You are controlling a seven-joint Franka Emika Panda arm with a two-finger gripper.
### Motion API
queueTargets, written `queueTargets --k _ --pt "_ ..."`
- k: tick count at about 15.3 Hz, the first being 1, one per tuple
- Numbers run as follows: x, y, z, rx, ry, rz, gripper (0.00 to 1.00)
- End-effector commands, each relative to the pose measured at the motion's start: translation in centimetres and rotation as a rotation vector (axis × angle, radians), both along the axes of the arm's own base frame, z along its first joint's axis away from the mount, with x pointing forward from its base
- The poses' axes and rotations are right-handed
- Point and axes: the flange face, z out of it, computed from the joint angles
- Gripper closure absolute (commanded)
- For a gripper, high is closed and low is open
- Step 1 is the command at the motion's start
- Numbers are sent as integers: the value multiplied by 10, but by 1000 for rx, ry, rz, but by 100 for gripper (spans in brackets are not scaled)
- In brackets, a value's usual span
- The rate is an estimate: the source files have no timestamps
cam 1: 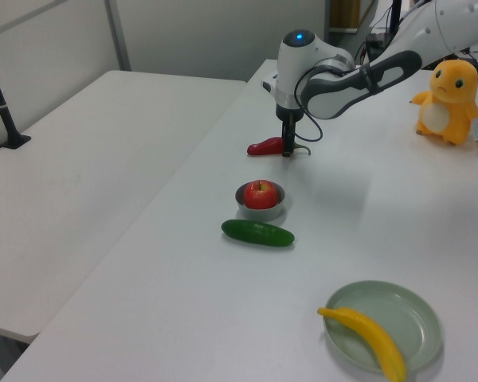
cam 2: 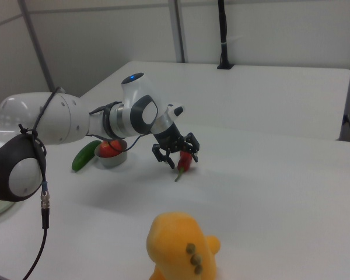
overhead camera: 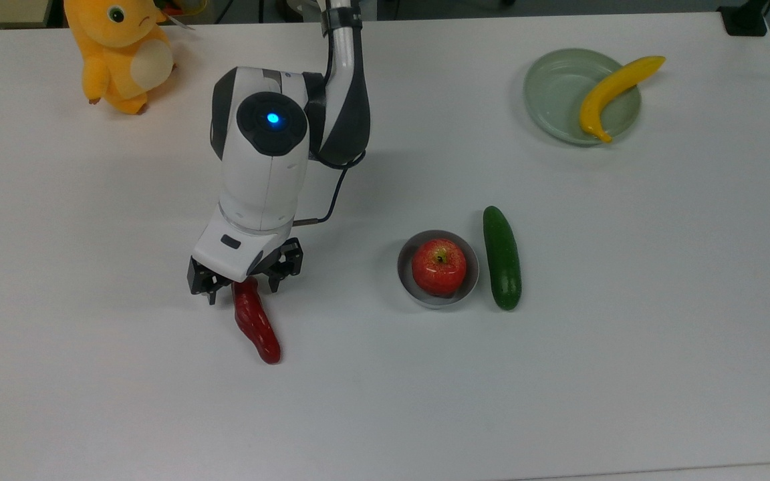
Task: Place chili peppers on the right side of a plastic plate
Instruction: 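Close the gripper on the red chili pepper's stem end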
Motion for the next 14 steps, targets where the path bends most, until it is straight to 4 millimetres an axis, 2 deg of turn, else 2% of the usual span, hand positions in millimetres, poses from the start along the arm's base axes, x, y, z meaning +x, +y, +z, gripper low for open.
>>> queueTargets --k 1,2,3,4,8,11,12,14 --pt "7 6 -7 -48 -50 24 60" --pt "7 5 -8 -55 -50 27 63" --pt "7 5 -7 -87 -50 46 72" --pt "6 6 -9 -97 -46 47 76" --pt "5 13 -8 -81 -78 -26 80" --pt "-4 4 31 -38 -113 -53 80" --pt "-10 2 53 -17 -128 -63 80" --pt "-27 10 85 56 -140 -91 79"
